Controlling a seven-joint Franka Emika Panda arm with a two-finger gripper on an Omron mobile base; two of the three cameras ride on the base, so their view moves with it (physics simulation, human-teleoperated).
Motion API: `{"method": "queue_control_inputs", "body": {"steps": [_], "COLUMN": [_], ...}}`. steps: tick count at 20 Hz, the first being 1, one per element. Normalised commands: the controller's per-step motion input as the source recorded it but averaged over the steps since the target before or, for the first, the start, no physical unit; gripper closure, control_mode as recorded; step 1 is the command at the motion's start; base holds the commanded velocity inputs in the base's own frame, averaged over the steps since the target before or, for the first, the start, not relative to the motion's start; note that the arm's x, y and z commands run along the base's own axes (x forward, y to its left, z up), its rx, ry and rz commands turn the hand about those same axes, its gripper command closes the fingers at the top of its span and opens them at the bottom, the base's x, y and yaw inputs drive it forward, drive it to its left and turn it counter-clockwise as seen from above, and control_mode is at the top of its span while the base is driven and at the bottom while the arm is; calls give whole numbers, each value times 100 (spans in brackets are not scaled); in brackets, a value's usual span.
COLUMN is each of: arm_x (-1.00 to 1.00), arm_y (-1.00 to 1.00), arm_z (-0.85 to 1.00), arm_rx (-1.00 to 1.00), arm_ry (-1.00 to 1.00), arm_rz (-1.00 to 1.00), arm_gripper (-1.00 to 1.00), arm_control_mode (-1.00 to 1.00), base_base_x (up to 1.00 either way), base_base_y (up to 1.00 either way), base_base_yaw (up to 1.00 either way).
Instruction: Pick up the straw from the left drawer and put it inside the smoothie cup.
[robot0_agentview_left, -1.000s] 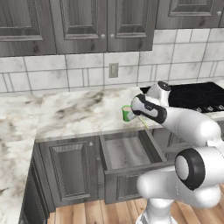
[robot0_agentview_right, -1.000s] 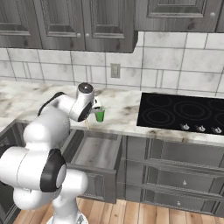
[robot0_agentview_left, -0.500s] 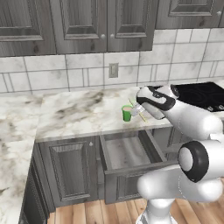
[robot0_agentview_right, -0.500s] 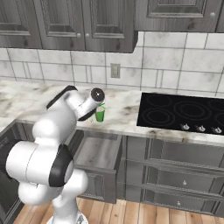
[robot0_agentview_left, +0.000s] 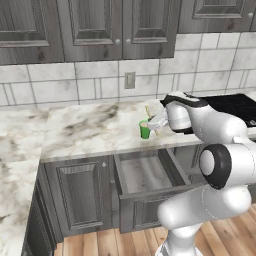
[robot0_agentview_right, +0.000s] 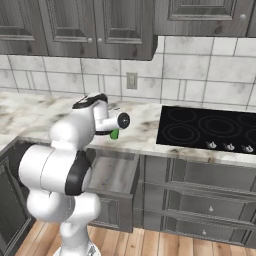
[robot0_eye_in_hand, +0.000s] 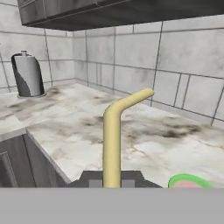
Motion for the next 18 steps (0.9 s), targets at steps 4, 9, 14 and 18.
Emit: {"method": "queue_control_inputs", "body": {"steps": [4,9,14,18], "arm_x": [21,22,27,27], "arm_y": [0,-3,-12,-8], "arm_z": [51,23,0,0], "arm_rx": [19,9,0,0], "arm_ry": [-2,0,2,1], "arm_rz": [0,0,1,0], "arm_gripper": [100,100,100,100], "arm_control_mode": [-100,-100,-100,-100], "base_base_x": [0,0,0,0], "base_base_y": [0,0,0,0], "base_base_yaw": [0,0,0,0]}}
